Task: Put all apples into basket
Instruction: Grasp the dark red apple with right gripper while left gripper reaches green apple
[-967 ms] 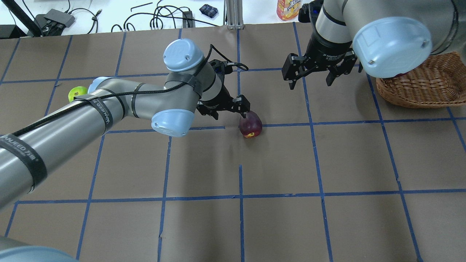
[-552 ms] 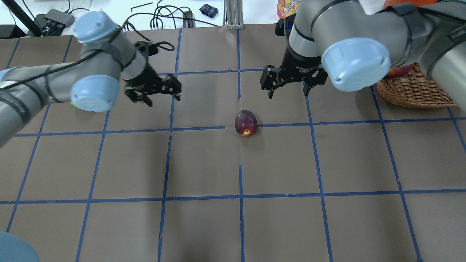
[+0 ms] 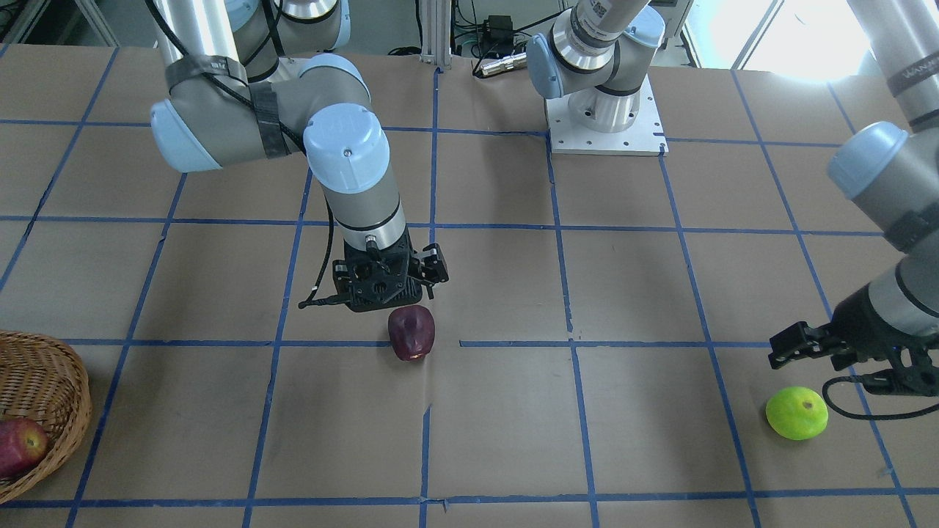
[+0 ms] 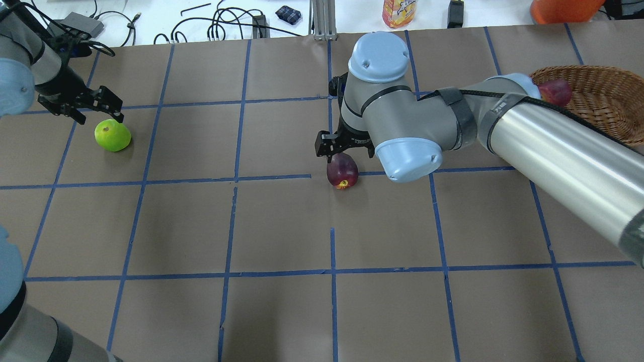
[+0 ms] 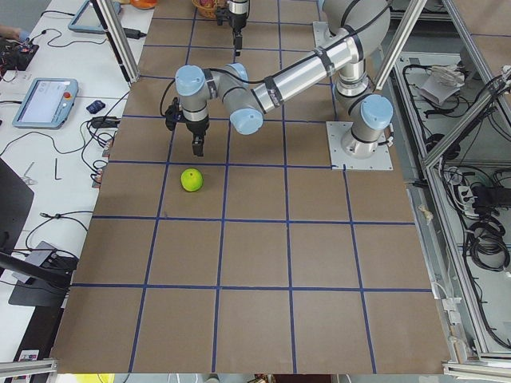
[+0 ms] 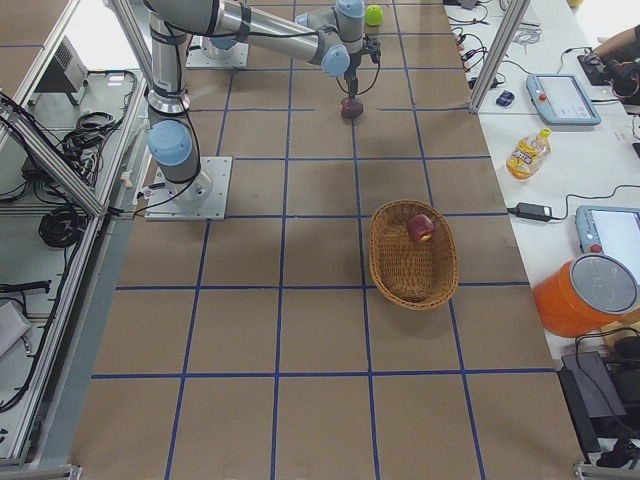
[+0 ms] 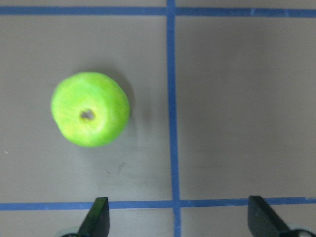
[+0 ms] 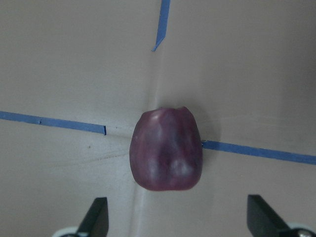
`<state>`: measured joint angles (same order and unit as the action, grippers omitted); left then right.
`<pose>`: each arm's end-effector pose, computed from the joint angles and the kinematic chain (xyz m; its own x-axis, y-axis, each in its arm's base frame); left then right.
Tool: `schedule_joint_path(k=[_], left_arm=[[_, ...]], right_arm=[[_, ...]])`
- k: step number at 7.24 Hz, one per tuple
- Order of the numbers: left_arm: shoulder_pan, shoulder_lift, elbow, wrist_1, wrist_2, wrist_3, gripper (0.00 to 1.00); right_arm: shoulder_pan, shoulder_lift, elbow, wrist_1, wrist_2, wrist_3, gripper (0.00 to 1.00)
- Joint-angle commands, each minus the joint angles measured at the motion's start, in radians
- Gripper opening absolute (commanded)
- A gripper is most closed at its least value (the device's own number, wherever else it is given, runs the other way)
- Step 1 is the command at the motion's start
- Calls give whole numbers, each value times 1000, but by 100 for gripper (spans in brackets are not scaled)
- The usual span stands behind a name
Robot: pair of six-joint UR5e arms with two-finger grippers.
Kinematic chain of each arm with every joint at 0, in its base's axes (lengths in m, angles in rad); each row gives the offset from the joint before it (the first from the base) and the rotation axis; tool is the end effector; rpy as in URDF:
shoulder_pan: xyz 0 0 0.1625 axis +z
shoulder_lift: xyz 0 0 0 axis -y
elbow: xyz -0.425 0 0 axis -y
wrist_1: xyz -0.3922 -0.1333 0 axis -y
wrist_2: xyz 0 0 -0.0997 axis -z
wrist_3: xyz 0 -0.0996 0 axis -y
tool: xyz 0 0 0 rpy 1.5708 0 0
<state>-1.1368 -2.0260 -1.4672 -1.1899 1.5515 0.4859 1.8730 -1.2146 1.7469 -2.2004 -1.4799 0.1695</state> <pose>0.1538 -0.6535 0.3125 -0.9986 0.0522 0.0034 0.0521 0.9980 -0.0349 0.3130 -0.5257 0.2727 -0.9845 -0.1402 -0.1054 -0.1320 0.9880 -0.0805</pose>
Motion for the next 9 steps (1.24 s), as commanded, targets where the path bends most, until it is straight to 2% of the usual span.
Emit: schedule_joint_path(k=[1,3,5,6,7,8,9], left_arm=[[8,-132,126,-4,12,121,100],[28,-163,94,24,10,201,100],[34,-206,91,104,9,236,100],[40,-212,91,104,1,279,100],[40,-227,90,101,-5,269,100],[40,-249,81,102,-31,258,100],[38,-255,71,130,-34,250,100]], right_arm=[[8,85,8,-99,0,7,99],[8,150,8,-105,1,4,99],[8,162,9,-107,0,4,98],[8,165,3,-108,0,2,81],[6,159,2,-105,0,2,56],[3,146,-3,-104,-6,2,42],[-11,101,-21,-78,-10,-2,38]])
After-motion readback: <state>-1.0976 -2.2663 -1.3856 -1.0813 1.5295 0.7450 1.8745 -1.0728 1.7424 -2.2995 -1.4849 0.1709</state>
